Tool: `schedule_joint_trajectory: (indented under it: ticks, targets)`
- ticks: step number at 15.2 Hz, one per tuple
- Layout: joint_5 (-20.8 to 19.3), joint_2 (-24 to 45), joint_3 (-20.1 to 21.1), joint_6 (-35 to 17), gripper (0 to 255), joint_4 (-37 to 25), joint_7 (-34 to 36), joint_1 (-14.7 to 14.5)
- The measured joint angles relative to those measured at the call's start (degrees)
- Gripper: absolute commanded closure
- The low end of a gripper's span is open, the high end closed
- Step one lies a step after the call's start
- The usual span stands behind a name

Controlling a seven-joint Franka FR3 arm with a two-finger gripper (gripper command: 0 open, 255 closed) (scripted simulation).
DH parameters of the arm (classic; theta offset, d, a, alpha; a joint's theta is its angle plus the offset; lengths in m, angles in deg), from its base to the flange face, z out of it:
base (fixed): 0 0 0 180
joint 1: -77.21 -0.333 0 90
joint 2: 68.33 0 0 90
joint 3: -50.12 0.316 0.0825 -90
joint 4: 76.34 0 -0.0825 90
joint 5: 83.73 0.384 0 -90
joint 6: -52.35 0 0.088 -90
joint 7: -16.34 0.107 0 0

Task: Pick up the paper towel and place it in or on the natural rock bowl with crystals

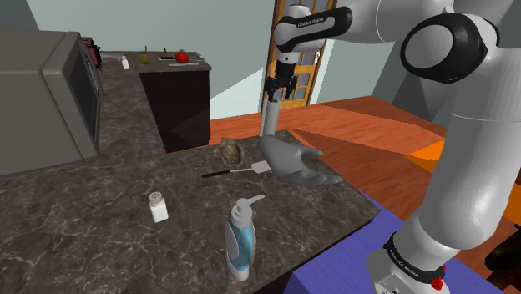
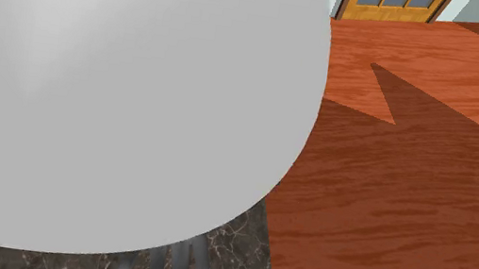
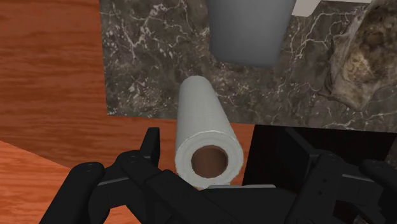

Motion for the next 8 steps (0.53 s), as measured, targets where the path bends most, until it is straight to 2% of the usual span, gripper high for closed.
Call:
schedule_joint_trajectory:
  ticks: [3,8]
  targets:
    - [0.1,2.8,-0.1,-0.9,0,-1.7,-0.3,0.3]
    - [0.2,3.8,0.0,-4.1,0,0.5,-0.3,0.2]
